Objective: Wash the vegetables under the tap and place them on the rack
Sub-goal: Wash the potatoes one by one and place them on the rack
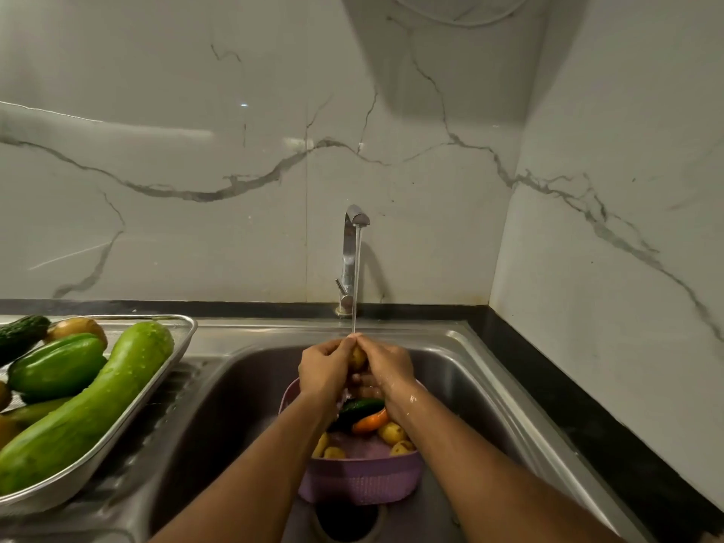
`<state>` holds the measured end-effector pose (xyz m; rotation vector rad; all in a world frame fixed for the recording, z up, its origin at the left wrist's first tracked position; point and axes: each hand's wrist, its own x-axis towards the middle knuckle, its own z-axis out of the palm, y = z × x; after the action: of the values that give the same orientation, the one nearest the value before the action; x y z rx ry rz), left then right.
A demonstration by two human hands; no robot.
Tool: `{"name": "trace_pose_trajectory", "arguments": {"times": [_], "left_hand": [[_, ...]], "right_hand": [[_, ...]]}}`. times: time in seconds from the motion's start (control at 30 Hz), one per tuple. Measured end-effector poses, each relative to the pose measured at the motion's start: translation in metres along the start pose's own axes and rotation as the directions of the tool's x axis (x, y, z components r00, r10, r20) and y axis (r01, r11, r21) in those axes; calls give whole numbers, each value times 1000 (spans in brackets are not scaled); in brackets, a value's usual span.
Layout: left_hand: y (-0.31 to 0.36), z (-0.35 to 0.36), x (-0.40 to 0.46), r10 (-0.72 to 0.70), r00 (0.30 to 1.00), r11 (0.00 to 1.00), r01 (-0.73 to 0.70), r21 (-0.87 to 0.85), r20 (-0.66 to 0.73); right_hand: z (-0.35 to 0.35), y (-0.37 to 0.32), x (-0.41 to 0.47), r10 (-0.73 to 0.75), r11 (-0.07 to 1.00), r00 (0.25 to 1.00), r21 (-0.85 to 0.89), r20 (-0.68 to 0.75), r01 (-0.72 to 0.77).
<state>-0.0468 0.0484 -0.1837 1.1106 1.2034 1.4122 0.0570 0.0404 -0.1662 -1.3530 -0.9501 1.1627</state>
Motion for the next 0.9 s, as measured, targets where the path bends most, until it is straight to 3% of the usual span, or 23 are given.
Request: {"name": "trace_pose_trajectory", "arguments": {"times": [0.1,0.27,0.33,0.6,0.77,0.9], "left_hand": [[-2,3,-3,59,997,986,-66,154,54],[-5,6,-6,124,983,966,-151,210,137],[-4,6,-6,136,984,965,-159,211,117],[-2,-3,-2,63,997,989,-69,130,50],[0,4,-4,162,984,951,-175,255,72],[-1,8,-7,234,971,926,-240,292,54]], "right_hand": [[6,7,3,82,996,994,31,-67,-80],[16,20,23,99,991,992,99,-77,-92],[21,13,11,100,993,995,62,14,-100],[6,-5,-2,153,983,979,77,135,-164],[16,-3,2,145,982,989,126,-9,-143],[16,-6,4,83,977,995,191,56,-92]]}}
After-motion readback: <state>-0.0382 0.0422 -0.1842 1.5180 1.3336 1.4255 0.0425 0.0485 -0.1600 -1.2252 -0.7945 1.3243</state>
